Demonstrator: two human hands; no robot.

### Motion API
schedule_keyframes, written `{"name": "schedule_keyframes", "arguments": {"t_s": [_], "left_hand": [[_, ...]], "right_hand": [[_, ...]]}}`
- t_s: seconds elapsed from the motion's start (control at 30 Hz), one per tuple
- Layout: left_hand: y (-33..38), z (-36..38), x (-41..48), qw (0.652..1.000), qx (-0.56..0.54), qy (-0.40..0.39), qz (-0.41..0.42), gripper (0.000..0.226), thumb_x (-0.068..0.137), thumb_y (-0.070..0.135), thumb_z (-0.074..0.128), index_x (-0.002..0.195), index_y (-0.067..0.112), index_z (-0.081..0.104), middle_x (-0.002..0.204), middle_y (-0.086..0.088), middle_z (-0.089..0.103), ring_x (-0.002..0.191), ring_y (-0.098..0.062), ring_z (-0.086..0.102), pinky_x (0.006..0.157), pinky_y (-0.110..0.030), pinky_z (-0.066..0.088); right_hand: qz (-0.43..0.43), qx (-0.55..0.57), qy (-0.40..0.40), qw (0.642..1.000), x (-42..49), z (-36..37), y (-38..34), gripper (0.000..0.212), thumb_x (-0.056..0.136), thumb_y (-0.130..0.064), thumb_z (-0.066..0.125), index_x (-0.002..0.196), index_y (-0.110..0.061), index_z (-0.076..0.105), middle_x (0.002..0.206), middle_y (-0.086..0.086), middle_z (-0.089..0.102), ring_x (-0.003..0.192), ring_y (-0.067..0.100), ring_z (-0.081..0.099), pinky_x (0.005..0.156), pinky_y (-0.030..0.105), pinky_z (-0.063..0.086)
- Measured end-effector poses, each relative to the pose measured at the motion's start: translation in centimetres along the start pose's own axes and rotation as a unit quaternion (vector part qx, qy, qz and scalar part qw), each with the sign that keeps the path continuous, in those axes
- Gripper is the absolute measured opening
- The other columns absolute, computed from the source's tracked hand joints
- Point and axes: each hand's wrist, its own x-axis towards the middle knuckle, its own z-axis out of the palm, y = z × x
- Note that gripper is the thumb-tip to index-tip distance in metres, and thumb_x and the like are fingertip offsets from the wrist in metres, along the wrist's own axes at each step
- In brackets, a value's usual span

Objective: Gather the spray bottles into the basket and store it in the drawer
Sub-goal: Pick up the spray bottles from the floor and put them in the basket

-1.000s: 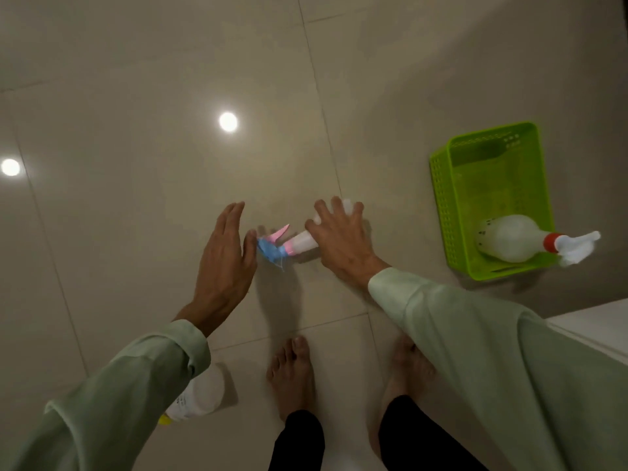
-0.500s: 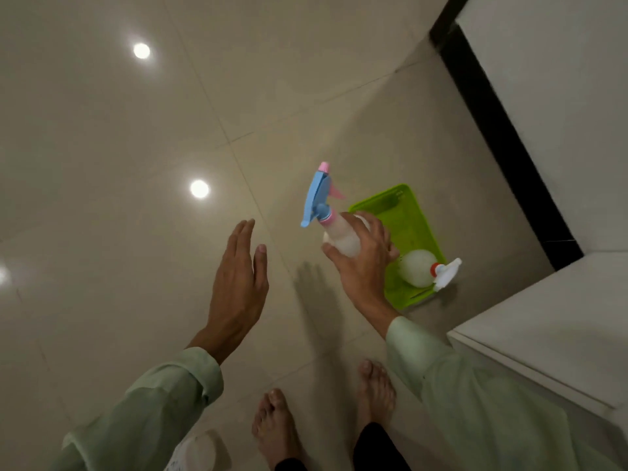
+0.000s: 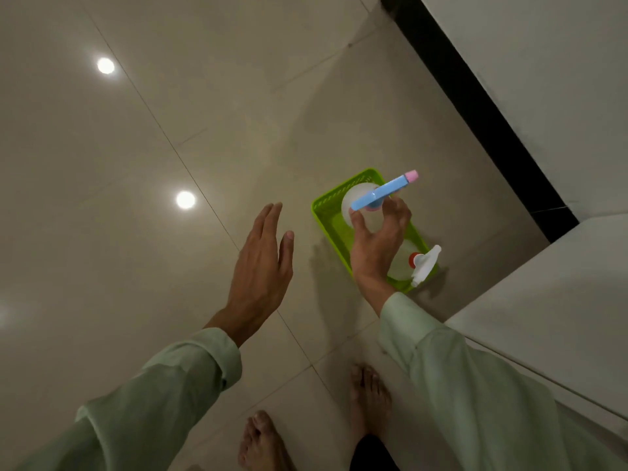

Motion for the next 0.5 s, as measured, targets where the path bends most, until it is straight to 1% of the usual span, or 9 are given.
{"name": "schedule_keyframes", "arguments": {"t_s": [0.03, 0.13, 0.27, 0.37, 0.5], "left_hand": [[-0.2, 0.4, 0.2, 1.0, 0.003, -0.003, 0.0, 0.053, 0.105, 0.036, 0.033, 0.154, 0.018, 0.024, 0.162, -0.002, 0.027, 0.148, -0.015, 0.028, 0.12, -0.034, 0.028], [-1.0, 1.6, 1.0, 1.0, 0.013, -0.013, 0.002, 0.053, 0.105, 0.036, 0.032, 0.154, 0.017, 0.024, 0.162, -0.002, 0.028, 0.148, -0.016, 0.027, 0.12, -0.037, 0.028], [-2.0, 2.9, 1.9, 1.0, 0.023, -0.016, 0.012, 0.053, 0.105, 0.036, 0.034, 0.154, 0.018, 0.024, 0.161, -0.003, 0.029, 0.147, -0.017, 0.03, 0.119, -0.033, 0.028], [-2.7, 3.5, 2.2, 0.999, 0.022, -0.016, 0.016, 0.053, 0.105, 0.035, 0.034, 0.154, 0.018, 0.025, 0.161, -0.003, 0.029, 0.147, -0.016, 0.03, 0.119, -0.033, 0.029], [-3.4, 3.9, 2.0, 0.999, 0.027, -0.023, 0.016, 0.053, 0.105, 0.036, 0.033, 0.155, 0.018, 0.023, 0.162, -0.002, 0.027, 0.147, -0.016, 0.029, 0.119, -0.033, 0.028]], "right_hand": [[0.007, 0.001, 0.001, 1.0, 0.2, 0.4, 0.5, 0.048, 0.083, -0.019, 0.077, 0.127, -0.007, 0.061, 0.132, 0.012, 0.052, 0.127, 0.029, 0.049, 0.108, 0.037, 0.039], [0.019, -0.002, 0.003, 1.0, 0.7, 1.6, 1.8, 0.049, 0.084, -0.02, 0.077, 0.127, -0.005, 0.062, 0.134, 0.015, 0.053, 0.128, 0.031, 0.049, 0.109, 0.043, 0.039], [0.041, -0.01, 0.024, 0.999, 1.2, 3.1, 3.4, 0.051, 0.083, -0.022, 0.079, 0.127, -0.003, 0.063, 0.133, 0.018, 0.056, 0.128, 0.035, 0.05, 0.108, 0.049, 0.04], [0.061, -0.016, 0.04, 0.997, 1.6, 3.8, 4.4, 0.053, 0.081, -0.019, 0.079, 0.128, -0.002, 0.063, 0.133, 0.019, 0.059, 0.128, 0.037, 0.051, 0.106, 0.049, 0.04], [0.077, -0.028, 0.032, 0.996, 2.0, 3.8, 5.7, 0.054, 0.082, -0.02, 0.078, 0.128, 0.001, 0.061, 0.132, 0.021, 0.06, 0.129, 0.037, 0.05, 0.108, 0.046, 0.037]]}}
